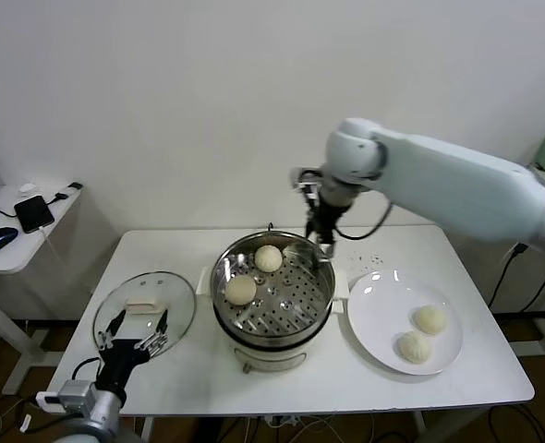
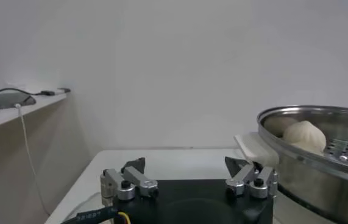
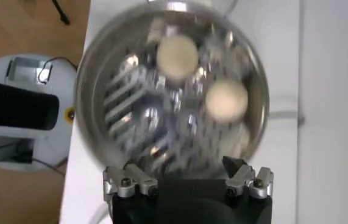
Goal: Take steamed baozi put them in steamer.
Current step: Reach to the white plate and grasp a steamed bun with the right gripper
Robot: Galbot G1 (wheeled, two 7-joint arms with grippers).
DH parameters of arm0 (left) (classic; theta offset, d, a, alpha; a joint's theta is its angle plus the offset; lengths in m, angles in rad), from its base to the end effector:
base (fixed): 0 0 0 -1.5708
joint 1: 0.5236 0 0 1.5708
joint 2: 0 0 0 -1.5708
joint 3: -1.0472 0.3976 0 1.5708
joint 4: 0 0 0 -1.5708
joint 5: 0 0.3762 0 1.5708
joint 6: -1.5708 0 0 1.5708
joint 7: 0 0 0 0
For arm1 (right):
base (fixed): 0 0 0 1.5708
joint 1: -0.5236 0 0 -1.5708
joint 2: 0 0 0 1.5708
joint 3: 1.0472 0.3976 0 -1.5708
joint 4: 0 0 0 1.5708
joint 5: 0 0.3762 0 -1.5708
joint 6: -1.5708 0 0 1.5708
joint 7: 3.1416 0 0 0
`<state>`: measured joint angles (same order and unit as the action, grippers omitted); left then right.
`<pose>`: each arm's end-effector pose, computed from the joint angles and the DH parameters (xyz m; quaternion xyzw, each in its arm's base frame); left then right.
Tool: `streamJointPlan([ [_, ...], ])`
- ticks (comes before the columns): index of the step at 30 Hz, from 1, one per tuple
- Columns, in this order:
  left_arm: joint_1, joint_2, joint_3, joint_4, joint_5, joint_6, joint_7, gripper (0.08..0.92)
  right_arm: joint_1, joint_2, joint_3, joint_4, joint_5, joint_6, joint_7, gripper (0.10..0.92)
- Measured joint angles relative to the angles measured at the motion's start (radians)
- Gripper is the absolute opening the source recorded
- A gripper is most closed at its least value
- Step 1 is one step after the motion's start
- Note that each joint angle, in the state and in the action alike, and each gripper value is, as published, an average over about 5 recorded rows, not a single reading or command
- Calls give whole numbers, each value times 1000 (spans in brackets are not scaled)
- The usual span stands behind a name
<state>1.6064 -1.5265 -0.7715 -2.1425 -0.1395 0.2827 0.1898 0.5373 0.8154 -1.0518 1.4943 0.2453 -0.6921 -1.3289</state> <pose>0.1590 0.0861 -0.3241 -0.0010 -0.9921 0.0095 0.1247 0.5675 -0.0192 0.0060 0.5273 -0.5601 0.4798 0.4221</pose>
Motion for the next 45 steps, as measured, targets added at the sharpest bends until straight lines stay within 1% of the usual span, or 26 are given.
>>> streamJointPlan([
  [5, 16, 1, 6, -9, -15, 9, 5, 823, -165, -149, 139, 49, -114, 115, -56, 823],
  [10, 31, -2, 10, -4, -29, 18, 11, 823, -345, -224, 263, 53, -241, 240, -84, 823],
  [17, 40, -7, 7, 6, -39, 26, 16, 823, -547, -228, 407, -23, -395, 423, -108, 823],
  [23, 34, -7, -6, 16, -47, 34, 20, 823, -642, -191, 470, -91, -488, 520, -123, 823],
  [31, 21, -7, -14, 30, -55, 40, 28, 823, -718, -157, 503, -143, -559, 571, -121, 823],
  [45, 7, -4, -19, 43, -64, 46, 38, 823, -782, -129, 528, -175, -604, 563, -88, 823],
])
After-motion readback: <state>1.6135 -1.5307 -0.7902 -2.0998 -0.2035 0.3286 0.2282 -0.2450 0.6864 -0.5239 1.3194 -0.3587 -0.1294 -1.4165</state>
